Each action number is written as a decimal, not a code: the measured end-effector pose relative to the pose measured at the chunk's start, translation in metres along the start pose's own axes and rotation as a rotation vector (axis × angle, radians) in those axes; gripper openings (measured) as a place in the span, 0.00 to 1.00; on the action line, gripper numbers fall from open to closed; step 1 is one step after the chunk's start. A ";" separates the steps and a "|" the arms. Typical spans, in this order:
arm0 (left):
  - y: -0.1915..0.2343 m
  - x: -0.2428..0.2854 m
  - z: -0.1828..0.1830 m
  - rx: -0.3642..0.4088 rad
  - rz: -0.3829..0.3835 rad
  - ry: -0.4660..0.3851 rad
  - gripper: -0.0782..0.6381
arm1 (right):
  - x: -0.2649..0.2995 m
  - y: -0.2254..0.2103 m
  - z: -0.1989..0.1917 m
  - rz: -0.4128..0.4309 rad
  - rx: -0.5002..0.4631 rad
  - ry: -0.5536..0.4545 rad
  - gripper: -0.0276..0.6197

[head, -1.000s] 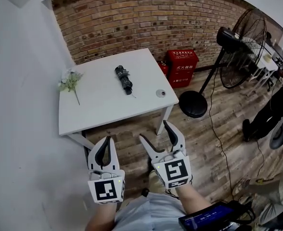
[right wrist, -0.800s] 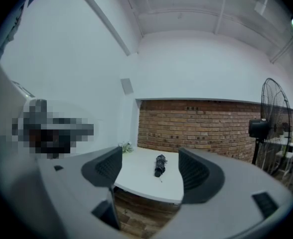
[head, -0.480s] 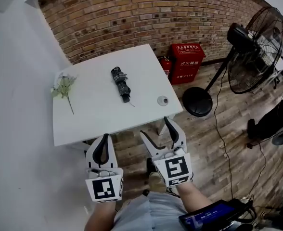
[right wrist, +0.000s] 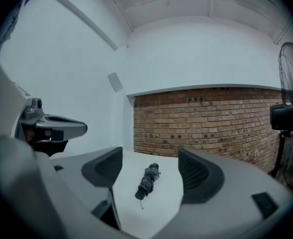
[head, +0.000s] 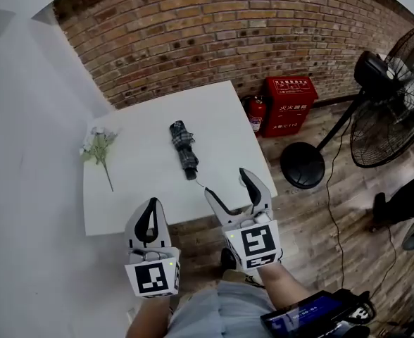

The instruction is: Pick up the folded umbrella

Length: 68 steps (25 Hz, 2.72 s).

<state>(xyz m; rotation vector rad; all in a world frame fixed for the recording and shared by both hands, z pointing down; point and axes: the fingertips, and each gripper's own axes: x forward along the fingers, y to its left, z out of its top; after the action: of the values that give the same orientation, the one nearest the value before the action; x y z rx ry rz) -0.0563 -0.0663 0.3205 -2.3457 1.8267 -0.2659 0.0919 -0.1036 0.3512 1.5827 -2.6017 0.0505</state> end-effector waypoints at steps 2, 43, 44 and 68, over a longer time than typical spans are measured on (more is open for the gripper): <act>0.004 0.010 0.006 0.008 0.019 -0.007 0.12 | 0.013 -0.007 0.003 0.014 -0.001 -0.009 0.59; 0.142 0.152 -0.059 -0.064 0.050 0.054 0.12 | 0.232 0.014 -0.037 0.053 -0.026 0.153 0.59; 0.143 0.156 -0.063 -0.067 0.043 0.061 0.12 | 0.236 0.014 -0.043 0.048 -0.025 0.168 0.59; 0.176 0.230 -0.180 -0.174 -0.045 0.216 0.12 | 0.298 0.012 -0.203 -0.019 0.047 0.571 0.64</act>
<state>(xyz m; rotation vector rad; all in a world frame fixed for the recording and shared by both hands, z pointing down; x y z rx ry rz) -0.2090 -0.3346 0.4649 -2.5677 1.9662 -0.3957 -0.0419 -0.3457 0.5826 1.3501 -2.1504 0.4882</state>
